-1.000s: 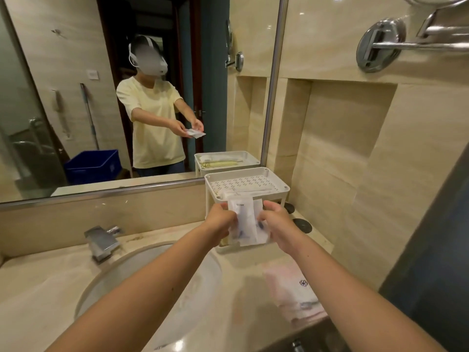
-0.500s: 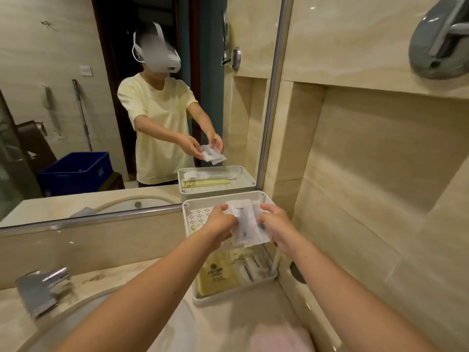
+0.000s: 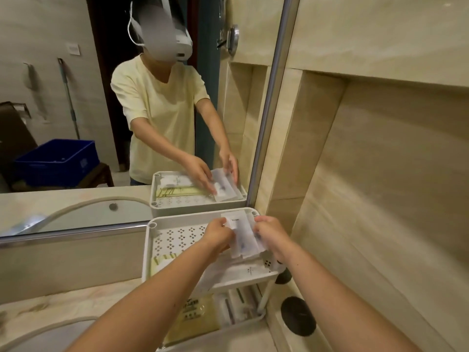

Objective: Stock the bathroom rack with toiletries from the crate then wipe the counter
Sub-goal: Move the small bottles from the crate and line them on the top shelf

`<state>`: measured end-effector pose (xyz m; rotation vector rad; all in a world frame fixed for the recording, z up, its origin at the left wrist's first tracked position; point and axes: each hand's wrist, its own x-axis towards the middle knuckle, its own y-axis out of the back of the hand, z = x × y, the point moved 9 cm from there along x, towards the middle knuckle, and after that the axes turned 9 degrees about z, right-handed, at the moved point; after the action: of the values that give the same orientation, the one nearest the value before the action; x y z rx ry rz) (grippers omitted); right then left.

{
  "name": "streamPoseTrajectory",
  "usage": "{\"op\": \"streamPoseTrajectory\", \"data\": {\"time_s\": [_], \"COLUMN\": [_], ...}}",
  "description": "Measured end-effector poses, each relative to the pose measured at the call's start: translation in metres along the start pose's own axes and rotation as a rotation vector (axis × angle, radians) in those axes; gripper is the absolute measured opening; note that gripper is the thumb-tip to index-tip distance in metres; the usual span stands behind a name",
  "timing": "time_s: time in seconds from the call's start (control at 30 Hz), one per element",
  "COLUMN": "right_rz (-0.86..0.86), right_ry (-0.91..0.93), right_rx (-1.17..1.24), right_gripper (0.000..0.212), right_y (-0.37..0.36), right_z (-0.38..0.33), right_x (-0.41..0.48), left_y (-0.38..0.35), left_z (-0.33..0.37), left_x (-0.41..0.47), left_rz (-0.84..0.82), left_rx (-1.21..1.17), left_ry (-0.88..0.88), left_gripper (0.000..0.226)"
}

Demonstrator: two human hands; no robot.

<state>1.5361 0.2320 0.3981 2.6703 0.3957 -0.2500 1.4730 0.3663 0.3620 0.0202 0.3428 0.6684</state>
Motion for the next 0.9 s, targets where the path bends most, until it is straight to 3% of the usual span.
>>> {"op": "streamPoseTrajectory", "data": {"time_s": [0.1,0.23,0.47,0.6,0.73,0.9], "right_rz": [0.025,0.071,0.163,0.037,-0.073,-0.048], "right_ry": [0.046,0.128,0.233,0.162,0.120,0.176], "right_rx": [-0.050,-0.075,-0.064,-0.261,-0.474,-0.393], "right_gripper": [0.041,0.047,0.041,0.043,0.019,0.051], "right_y": [0.002,0.004,0.007,-0.004,-0.011,-0.007], "right_z": [-0.001,-0.005,-0.006,0.007,0.021,0.010], "right_x": [0.009,0.012,0.005,0.002,-0.005,-0.010], "left_y": [-0.006,-0.014,-0.021,-0.022,-0.018,-0.008], "left_z": [0.000,0.001,0.006,0.006,0.007,0.012], "left_x": [0.002,0.002,-0.009,-0.017,-0.027,-0.036], "left_rz": [-0.015,-0.077,-0.113,-0.133,-0.135,-0.096], "left_rx": [0.068,0.121,0.164,0.168,0.156,0.092], "left_ry": [-0.020,-0.037,0.008,0.007,0.027,0.031], "left_gripper": [0.027,0.036,0.027,0.027,0.029,0.037]}}
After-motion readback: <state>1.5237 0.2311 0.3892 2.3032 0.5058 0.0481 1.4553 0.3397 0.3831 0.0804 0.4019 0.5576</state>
